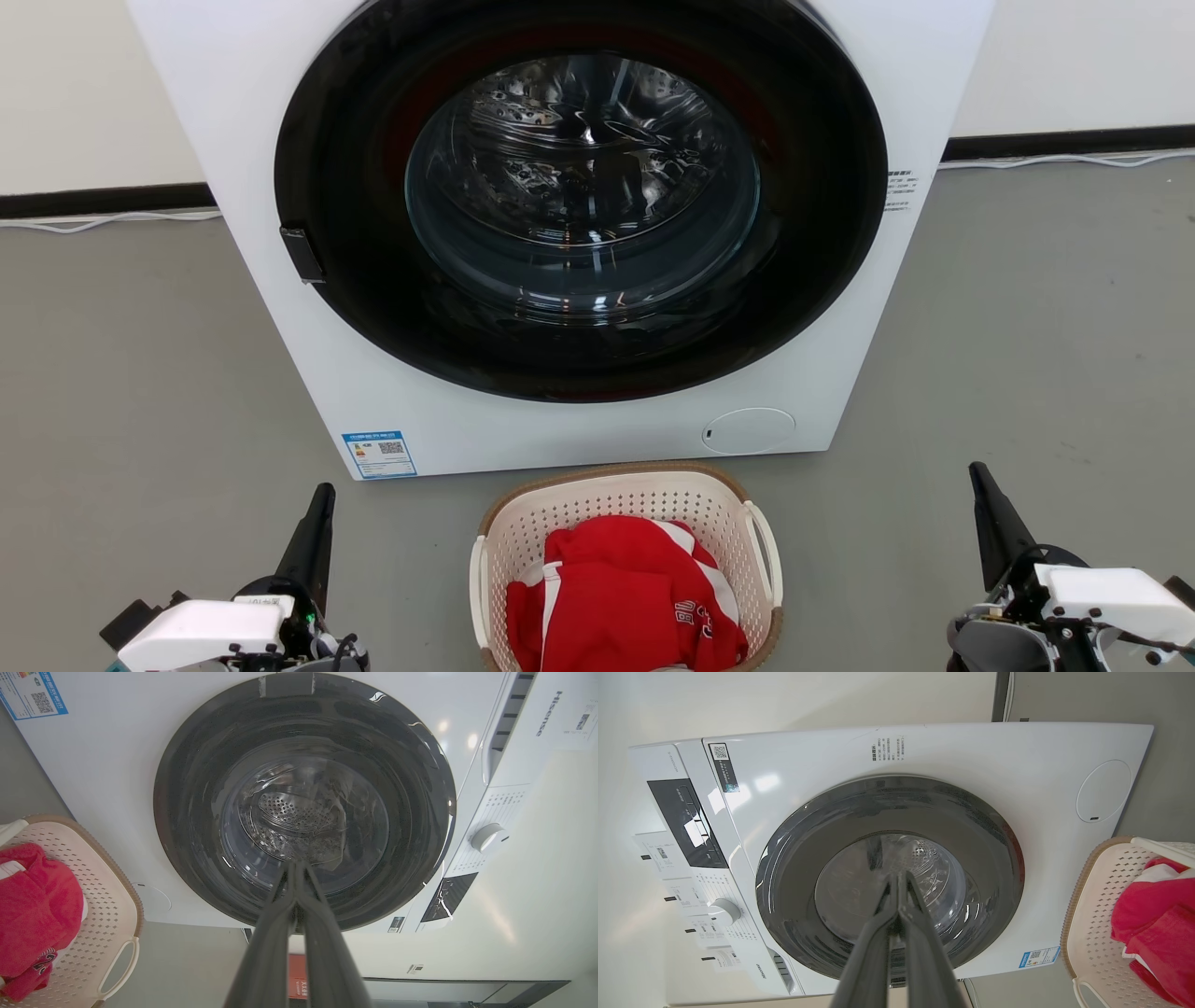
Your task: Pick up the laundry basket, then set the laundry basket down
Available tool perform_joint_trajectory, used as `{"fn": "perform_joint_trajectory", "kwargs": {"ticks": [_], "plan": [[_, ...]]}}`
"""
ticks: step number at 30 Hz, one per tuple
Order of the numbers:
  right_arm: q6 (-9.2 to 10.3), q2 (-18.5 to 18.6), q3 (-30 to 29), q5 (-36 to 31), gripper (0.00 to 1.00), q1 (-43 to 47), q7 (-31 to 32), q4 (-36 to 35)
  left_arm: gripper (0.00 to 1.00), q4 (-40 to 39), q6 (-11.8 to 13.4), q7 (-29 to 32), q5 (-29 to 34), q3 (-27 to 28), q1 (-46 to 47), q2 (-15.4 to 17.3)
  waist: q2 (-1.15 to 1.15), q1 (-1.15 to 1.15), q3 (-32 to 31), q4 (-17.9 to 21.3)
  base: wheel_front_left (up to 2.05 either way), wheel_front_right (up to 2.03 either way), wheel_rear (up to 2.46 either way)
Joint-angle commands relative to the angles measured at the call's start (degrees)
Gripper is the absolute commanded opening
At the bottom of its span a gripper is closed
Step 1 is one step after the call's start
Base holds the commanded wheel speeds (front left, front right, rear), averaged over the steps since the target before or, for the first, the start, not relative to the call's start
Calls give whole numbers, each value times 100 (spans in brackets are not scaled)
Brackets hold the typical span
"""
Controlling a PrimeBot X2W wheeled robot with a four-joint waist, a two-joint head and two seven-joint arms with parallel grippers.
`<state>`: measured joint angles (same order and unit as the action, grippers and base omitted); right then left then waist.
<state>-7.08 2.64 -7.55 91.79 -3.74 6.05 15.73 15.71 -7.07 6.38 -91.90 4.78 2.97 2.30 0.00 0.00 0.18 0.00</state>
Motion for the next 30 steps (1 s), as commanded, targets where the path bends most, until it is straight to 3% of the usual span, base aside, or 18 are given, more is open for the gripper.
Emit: {"fn": "perform_joint_trajectory", "kwargs": {"ticks": [1, 30], "plan": [[-41, 23, 106, 40, 0, -244, 42, -170, 0, -167, -42, 9, -29, 171, 321, 57, 0, 0, 0, 0, 0, 0, 0], [-41, 23, 106, 40, 0, -244, 42, -170, 0, -168, -42, 9, -29, 171, 321, 57, 0, 0, 0, 0, 0, 0, 0]]}}
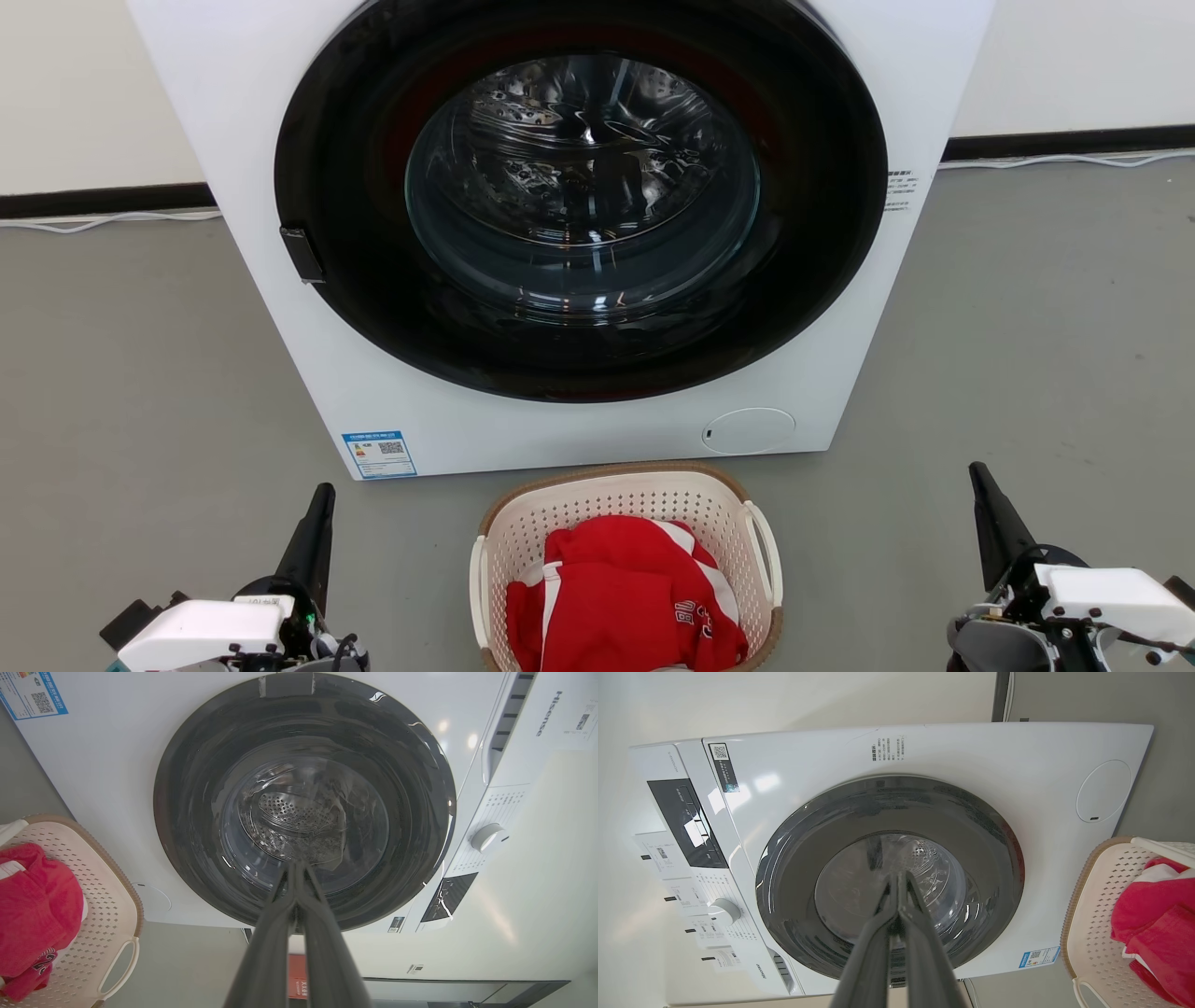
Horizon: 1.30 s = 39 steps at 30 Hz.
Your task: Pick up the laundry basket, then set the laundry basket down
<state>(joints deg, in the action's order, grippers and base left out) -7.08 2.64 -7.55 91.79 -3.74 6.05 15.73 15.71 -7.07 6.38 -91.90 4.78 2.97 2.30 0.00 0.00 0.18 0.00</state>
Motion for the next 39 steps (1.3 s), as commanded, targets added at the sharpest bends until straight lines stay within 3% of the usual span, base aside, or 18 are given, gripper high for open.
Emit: {"fn": "perform_joint_trajectory", "kwargs": {"ticks": [1, 12, 13, 23, 28, 39], "plan": [[-41, 23, 106, 40, 0, -244, 42, -170, 0, -168, -42, 9, -29, 171, 321, 57, 0, 0, 0, 0, 0, 0, 0], [-41, 23, 106, 40, 0, -244, 42, -170, 0, -168, -42, 9, -29, 171, 321, 57, 0, 0, 0, 0, 0, 0, 0], [0, 0, 1, 0, 100, 0, -1, -1, 100, 0, 0, -1, 0, 0, 0, 0, 0, 0, 0, 0, 0, 0, 0], [1, -20, 109, -22, 100, 135, -109, 78, 100, 147, 0, -113, -2, -98, -106, -33, 0, -13, -10, 0, 0, 0, 0], [-1, -11, 180, -106, 100, 168, -195, 26, 100, 137, -2, -199, 27, -162, -115, -30, 0, -1, -3, 0, 0, 0, 0], [-5, 5, 184, -1112, 100, 191, -381, -71, 100, 168, 22, -388, 592, -197, -95, -21, 0, 0, 3, 7, 0, 0, 0]]}}
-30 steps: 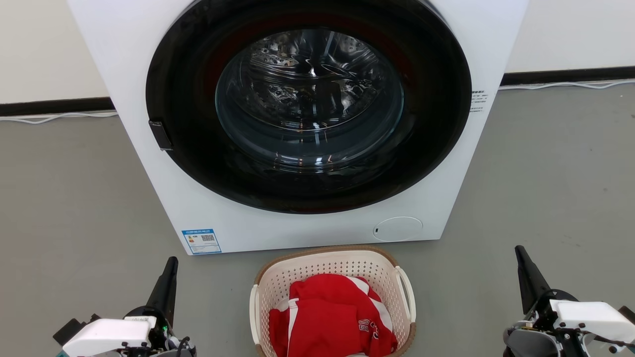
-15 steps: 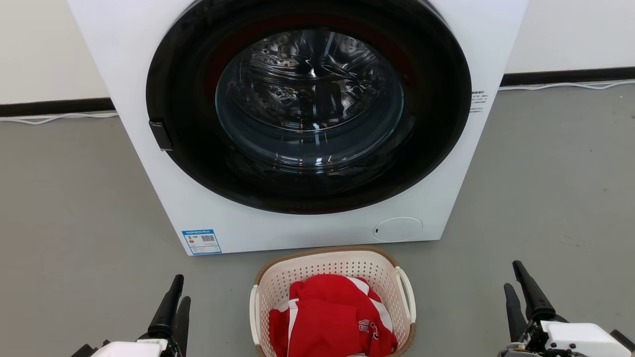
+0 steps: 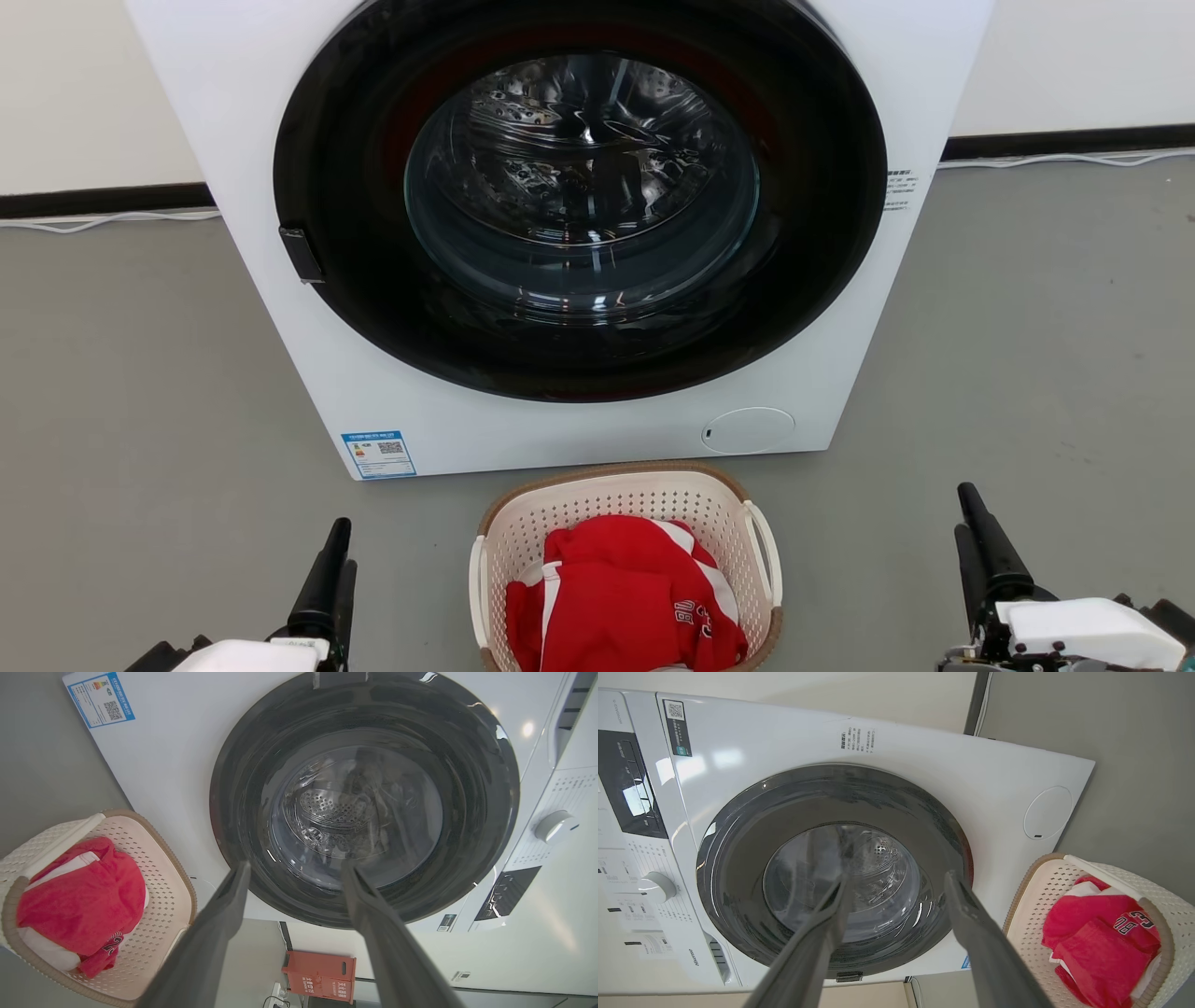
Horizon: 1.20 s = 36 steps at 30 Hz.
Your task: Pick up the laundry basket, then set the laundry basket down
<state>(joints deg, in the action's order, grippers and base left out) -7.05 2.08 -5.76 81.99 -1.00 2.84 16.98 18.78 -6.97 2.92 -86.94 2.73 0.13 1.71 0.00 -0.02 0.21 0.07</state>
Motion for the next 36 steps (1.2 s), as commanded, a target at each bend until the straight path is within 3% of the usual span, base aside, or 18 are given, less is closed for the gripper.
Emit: {"fn": "perform_joint_trajectory", "kwargs": {"ticks": [1, 18, 36], "plan": [[-8, 58, 7, -243, 100, -81, -77, -214, 100, -144, 19, -59, 157, 7, 189, 39, 0, 1, 1, 1, 0, 0, 0], [-14, 75, 173, -2132, 100, -64, -363, -340, 100, -304, 190, -349, 1503, -65, 165, 52, 0, 2, 13, 21, 0, 0, 0], [-21, 166, 489, -3569, 100, -137, -666, -289, 100, -286, 284, -656, 2822, -155, 175, 66, 0, 2, 2, 41, 0, 0, 0]]}}
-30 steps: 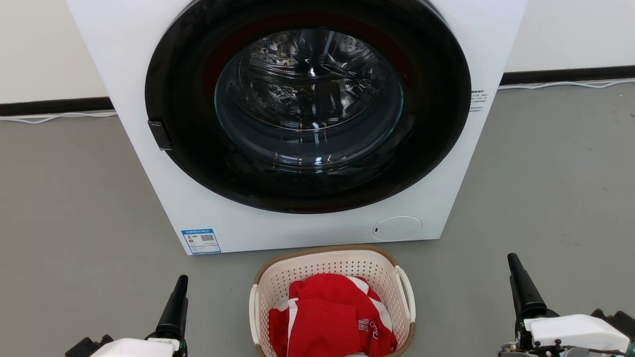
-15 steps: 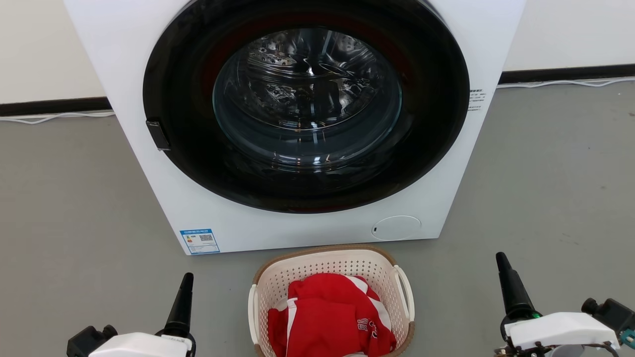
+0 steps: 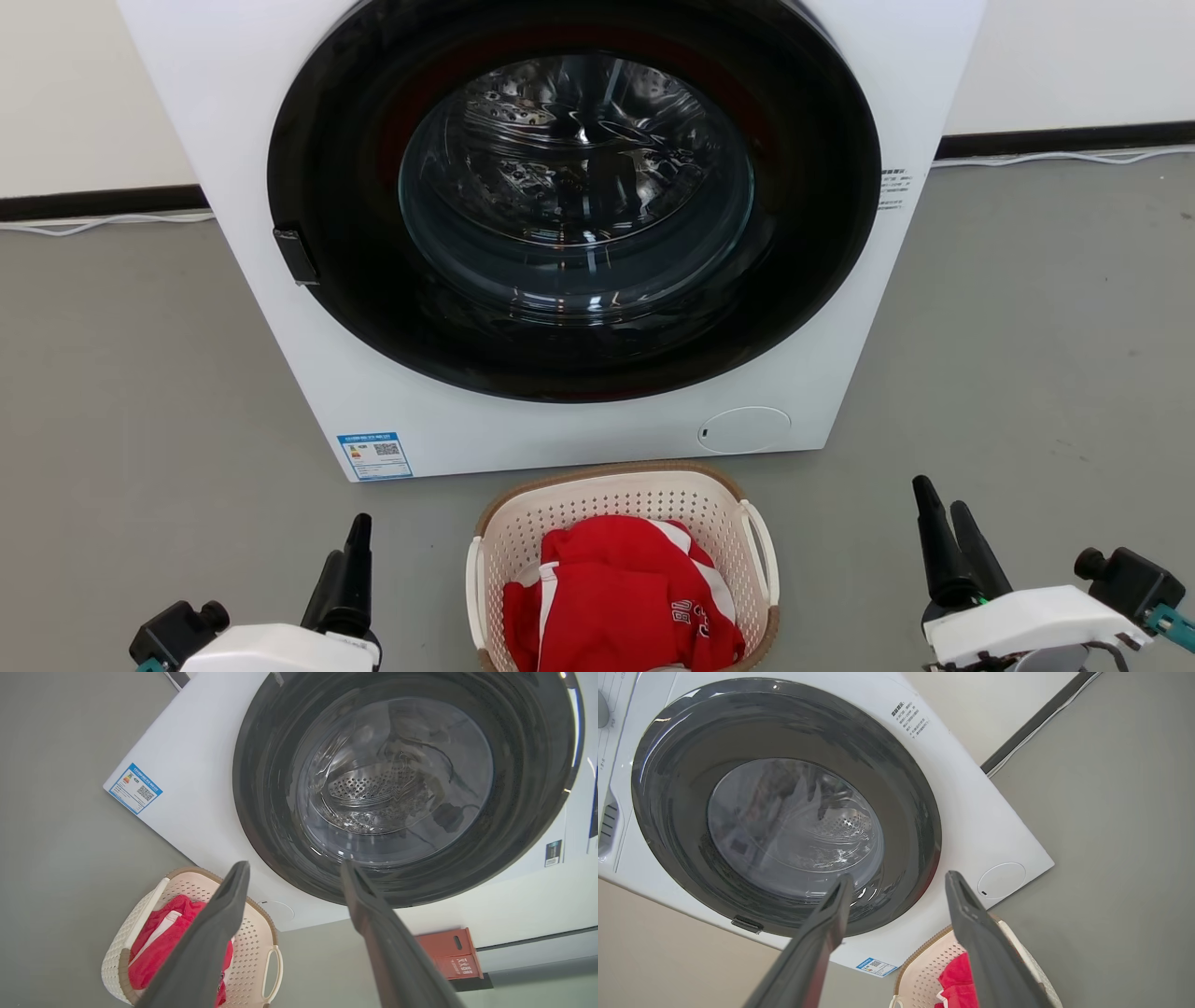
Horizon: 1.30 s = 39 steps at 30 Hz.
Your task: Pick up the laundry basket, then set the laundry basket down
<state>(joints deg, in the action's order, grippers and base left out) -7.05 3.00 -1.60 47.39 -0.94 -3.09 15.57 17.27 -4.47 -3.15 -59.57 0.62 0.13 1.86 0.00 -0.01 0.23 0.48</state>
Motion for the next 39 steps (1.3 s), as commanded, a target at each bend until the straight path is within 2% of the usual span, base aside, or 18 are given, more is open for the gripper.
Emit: {"fn": "perform_joint_trajectory", "kwargs": {"ticks": [1, 15, 39], "plan": [[-21, 77, 87, -183, 100, -145, -89, -147, 100, -133, 35, -67, 166, 54, 177, 51, 0, 1, -1, -1, 0, 0, 0], [-26, 121, 251, -1206, 100, -159, -324, -111, 100, -83, -5, -305, 1152, 94, 213, 62, 0, 1, -18, -1, 0, 0, 0], [-34, 142, 426, -2874, 100, -110, -711, -177, 100, -61, 64, -698, 2570, 88, 239, 80, 0, 1, -43, 8, 0, 0, 0]]}}
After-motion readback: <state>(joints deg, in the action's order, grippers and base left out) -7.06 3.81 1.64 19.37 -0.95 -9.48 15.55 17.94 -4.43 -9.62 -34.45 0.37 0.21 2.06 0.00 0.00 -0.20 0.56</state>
